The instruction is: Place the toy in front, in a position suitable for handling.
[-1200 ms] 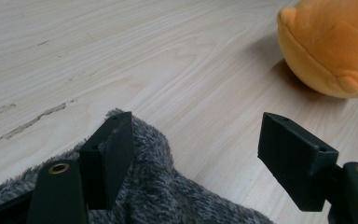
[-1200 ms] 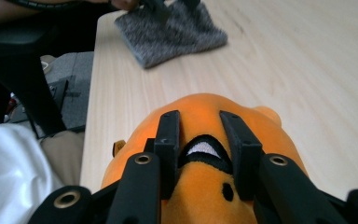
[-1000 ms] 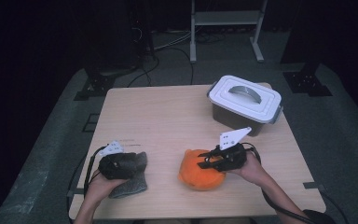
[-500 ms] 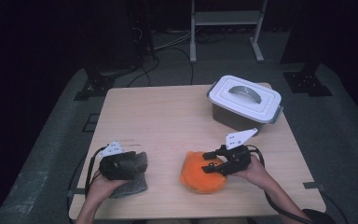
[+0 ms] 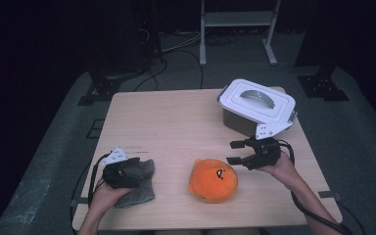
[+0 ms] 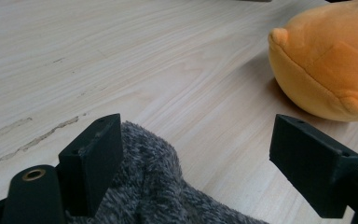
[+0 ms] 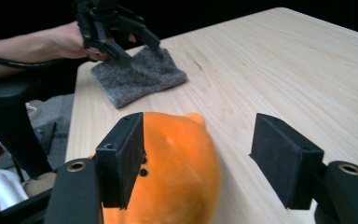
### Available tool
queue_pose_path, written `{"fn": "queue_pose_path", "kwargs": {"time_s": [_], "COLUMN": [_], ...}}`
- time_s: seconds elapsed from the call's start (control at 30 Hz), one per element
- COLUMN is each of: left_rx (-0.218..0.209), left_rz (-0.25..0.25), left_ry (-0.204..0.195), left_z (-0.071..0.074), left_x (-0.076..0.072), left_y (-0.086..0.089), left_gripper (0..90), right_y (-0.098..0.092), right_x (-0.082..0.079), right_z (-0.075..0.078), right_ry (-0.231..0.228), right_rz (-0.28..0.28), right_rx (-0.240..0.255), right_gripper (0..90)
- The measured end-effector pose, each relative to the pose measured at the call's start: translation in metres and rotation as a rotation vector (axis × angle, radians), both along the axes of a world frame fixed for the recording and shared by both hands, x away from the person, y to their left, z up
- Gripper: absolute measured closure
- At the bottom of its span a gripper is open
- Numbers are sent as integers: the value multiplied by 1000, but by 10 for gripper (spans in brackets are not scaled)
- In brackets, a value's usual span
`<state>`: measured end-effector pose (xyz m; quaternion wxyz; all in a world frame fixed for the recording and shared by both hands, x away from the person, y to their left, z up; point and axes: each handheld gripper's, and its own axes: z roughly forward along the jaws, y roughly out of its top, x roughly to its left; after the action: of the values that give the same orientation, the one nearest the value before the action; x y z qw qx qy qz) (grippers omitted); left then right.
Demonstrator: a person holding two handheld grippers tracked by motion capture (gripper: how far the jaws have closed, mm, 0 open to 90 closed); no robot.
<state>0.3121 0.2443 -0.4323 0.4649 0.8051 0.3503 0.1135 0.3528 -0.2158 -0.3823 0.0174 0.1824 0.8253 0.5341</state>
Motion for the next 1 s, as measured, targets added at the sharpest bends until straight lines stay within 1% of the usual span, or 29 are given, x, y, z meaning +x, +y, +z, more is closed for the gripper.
{"fn": "queue_pose_path", "kwargs": {"time_s": [0.03, 0.2, 0.37, 0.43, 0.57, 0.63, 0.73, 0.8, 0.93, 1.0], "left_rx": [0, -5, -12, -8, -6, -9, -8, 1, -5, -5], "left_rz": [-2, -15, -13, -15, -14, -14, -17, -23, -23, -23], "left_ry": [0, -5, -4, -4, -4, -3, -3, -6, -6, -6], "left_z": [0, 1, 0, 0, 1, 1, 0, 1, 1, 1], "left_x": [0, 2, 2, 2, 2, 3, 3, 3, 2, 2], "left_y": [0, -3, -2, -3, -3, -3, -5, -6, -6, -5], "left_gripper": [163, 161, 139, 137, 133, 128, 126, 125, 123, 122], "right_y": [-1, -8, -15, -18, -24, -26, -28, -30, -32, -33], "right_x": [1, 7, 17, 21, 26, 28, 32, 36, 42, 44], "right_z": [2, 13, 22, 26, 32, 36, 43, 47, 51, 51], "right_ry": [2, -31, -50, -56, -61, -69, -90, -92, -92, -94], "right_rz": [-5, -42, -83, -98, -119, -125, -137, -148, -174, -178], "right_rx": [-4, -34, -56, -59, -68, -70, -89, -93, -103, -108], "right_gripper": [309, 285, 258, 256, 256, 256, 253, 253, 252, 253]}}
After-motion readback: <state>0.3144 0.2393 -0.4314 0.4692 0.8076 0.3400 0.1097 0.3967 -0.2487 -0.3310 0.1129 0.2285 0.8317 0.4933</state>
